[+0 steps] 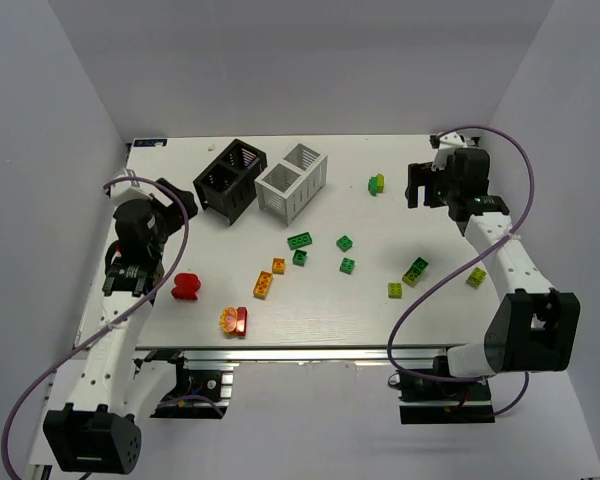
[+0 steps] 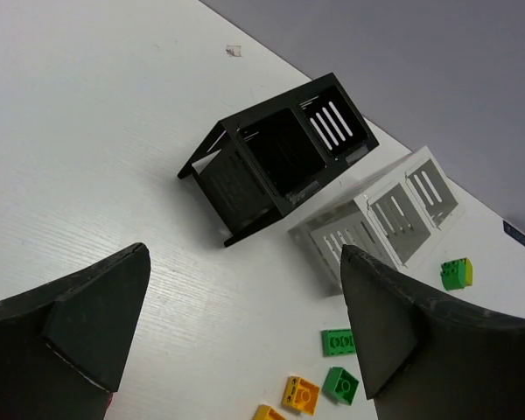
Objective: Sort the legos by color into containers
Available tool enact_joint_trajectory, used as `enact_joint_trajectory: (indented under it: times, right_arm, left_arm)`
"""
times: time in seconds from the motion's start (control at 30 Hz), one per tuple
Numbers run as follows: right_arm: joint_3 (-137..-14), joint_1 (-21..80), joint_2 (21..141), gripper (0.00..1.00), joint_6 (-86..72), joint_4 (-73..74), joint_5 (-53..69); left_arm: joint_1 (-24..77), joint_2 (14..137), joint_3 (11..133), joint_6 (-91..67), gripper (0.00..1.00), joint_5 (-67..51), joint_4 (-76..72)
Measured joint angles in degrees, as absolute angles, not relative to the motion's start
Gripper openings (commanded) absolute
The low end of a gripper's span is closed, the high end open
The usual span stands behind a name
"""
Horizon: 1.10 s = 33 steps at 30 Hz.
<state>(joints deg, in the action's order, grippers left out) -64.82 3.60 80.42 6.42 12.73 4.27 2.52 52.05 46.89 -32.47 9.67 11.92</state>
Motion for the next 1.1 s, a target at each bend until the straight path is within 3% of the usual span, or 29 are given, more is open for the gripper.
enact_joint_trajectory:
  times: [0.17, 0.53, 0.57, 0.6, 0.67, 0.7, 0.73, 0.8, 0.87, 0.9, 0.93, 1.0, 1.07, 1.1]
  right_arm:
    - [-64.4, 3.6, 77.8, 0.9, 9.2, 14.7, 9.8]
    - [-55.2, 7.6, 65.6, 0.89, 50.1, 30.0, 43.8]
    - [-54.4, 7.6, 65.2, 0.84, 50.9, 30.5, 45.7]
    - [-53.8, 7.6, 65.2, 0.8, 51.4, 30.9, 47.1]
    - [-53.1, 7.6, 65.4, 0.57, 51.4, 31.1, 49.1]
    - [-53.0, 7.6, 65.7, 0.49, 50.7, 31.2, 49.9]
    - [-53.0, 7.6, 66.0, 0.34, 50.0, 31.1, 50.6]
    - [-53.0, 7.6, 67.1, 0.31, 47.8, 30.5, 51.7]
    - [-53.0, 7.7, 68.5, 0.54, 45.1, 30.0, 52.3]
    - [-53.0, 7.8, 69.1, 0.64, 43.7, 29.7, 52.4]
    - [-53.0, 7.9, 69.6, 0.77, 42.7, 29.4, 52.3]
    - [-53.0, 8.3, 70.4, 0.84, 40.5, 28.1, 51.5]
    - [-53.0, 8.5, 70.8, 0.85, 39.0, 26.8, 50.7]
    - [-53.0, 8.6, 70.9, 0.85, 38.4, 26.3, 50.4]
  left_arm:
    - [2.5, 46.2, 44.9, -33.3, 0.98, 8.7, 14.6]
    - [2.5, 39.4, 42.0, -37.6, 0.98, 8.8, 20.6]
    - [2.5, 39.7, 41.8, -38.0, 0.96, 9.0, 21.3]
    - [2.5, 40.1, 41.7, -38.4, 0.91, 9.1, 22.0]
    - [2.5, 41.3, 41.7, -39.3, 0.75, 9.5, 23.3]
    - [2.5, 42.0, 41.7, -39.7, 0.49, 9.7, 23.7]
    - [2.5, 42.8, 41.7, -40.3, 0.35, 9.7, 24.3]
    - [2.5, 44.2, 41.7, -40.9, 0.15, 10.0, 25.0]
    - [2.5, 45.7, 41.7, -41.4, 0.15, 10.4, 25.7]
    - [2.5, 46.5, 41.8, -41.6, 0.23, 10.7, 26.1]
    - [2.5, 47.5, 41.9, -42.1, 0.49, 11.0, 26.6]
    - [2.3, 49.7, 42.1, -42.9, 0.71, 11.3, 27.4]
    - [1.5, 51.7, 42.3, -44.2, 0.85, 11.5, 28.4]
    - [0.8, 52.7, 42.3, -44.5, 0.87, 11.4, 28.8]
